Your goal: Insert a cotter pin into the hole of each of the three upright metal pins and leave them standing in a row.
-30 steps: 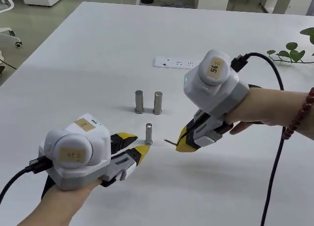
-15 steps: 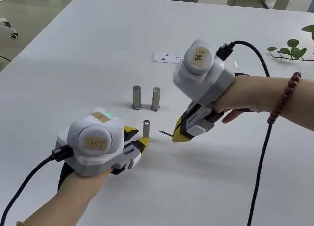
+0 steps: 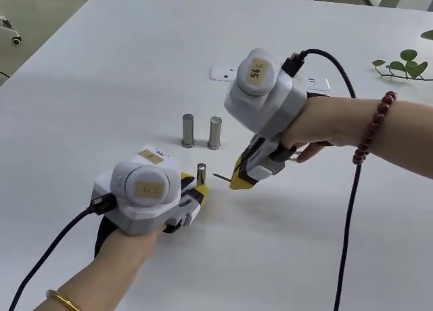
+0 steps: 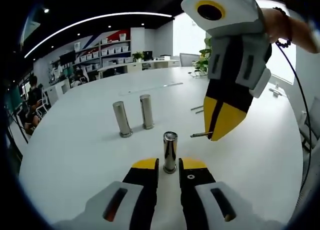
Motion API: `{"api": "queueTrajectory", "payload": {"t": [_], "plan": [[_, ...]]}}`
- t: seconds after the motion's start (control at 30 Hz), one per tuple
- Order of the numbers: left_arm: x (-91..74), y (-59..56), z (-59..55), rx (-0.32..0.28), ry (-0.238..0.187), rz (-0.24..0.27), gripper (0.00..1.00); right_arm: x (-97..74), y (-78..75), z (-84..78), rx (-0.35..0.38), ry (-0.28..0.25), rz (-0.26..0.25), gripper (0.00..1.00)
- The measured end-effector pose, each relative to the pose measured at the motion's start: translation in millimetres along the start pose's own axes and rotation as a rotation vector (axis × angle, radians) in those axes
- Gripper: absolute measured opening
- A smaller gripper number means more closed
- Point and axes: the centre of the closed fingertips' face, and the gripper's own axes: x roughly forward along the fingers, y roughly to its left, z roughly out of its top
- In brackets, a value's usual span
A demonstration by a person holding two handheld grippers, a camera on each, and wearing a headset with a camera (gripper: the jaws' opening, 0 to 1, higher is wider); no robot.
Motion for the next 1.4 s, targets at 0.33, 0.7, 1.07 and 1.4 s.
{"api": "queueTrajectory", "payload": {"t": [0.33,0.7,1.07,1.4], "plan": [[4.6,-2.1,3.8,0.035,-0.015,0.004,0.08,1.3,-1.4,4.2,0.008,0.000,-0.013,0.00],[5.3,-2.0,3.1,0.037,-0.014,0.008,0.06,0.9,-1.3,9.3,-0.002,-0.010,-0.018,0.00],[5.5,-1.2,2.7,0.027,-0.020,0.010,0.06,2.2,-2.6,9.6,-0.009,0.005,-0.018,0.00],[4.9,-1.5,2.6,0.032,-0.022,0.008,0.06,4.7,-2.8,10.8,-0.028,0.020,-0.016,0.00]]}}
